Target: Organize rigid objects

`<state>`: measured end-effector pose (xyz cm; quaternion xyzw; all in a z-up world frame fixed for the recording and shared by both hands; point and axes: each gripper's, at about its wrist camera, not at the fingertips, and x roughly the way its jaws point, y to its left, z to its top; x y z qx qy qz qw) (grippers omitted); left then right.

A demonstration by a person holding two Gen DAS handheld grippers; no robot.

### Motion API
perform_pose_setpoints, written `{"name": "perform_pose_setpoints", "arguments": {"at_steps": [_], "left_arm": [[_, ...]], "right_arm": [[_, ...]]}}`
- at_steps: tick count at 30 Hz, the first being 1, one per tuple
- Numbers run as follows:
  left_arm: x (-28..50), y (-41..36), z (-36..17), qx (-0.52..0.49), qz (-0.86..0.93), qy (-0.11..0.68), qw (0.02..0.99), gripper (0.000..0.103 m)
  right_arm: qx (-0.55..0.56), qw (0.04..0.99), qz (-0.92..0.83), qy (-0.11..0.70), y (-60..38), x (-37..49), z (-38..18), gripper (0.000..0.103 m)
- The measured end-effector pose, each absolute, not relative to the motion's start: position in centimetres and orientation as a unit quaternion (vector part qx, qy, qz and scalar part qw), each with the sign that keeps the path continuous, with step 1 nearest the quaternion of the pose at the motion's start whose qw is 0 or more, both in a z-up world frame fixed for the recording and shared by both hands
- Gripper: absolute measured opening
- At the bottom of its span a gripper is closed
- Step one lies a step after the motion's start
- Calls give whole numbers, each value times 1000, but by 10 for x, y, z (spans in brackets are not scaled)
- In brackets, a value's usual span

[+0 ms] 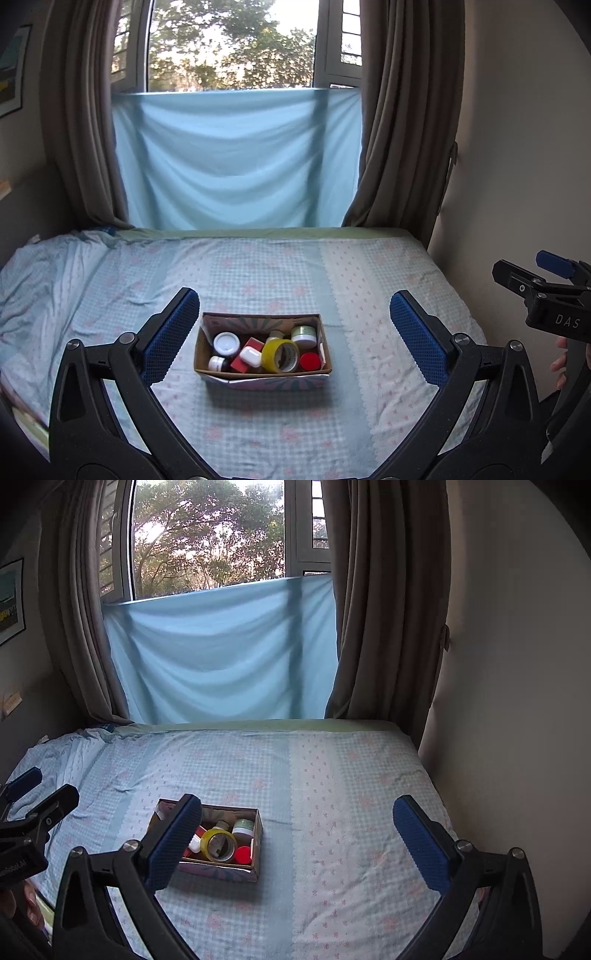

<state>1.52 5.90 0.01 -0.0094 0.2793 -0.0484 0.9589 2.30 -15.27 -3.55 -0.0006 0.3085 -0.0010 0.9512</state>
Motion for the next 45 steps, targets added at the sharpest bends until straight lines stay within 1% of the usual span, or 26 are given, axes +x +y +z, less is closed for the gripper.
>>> {"name": "perform_pose_setpoints", "arguments": {"at_steps": [20,45], "left_arm": [[9,54,4,-7,-38,255,966,103],[12,52,7,-10,-32,252,967,103]], "right_arm": [[1,953,-3,303,-156,21,-36,103],[5,955,-2,297,-157,23,-35,103]]}}
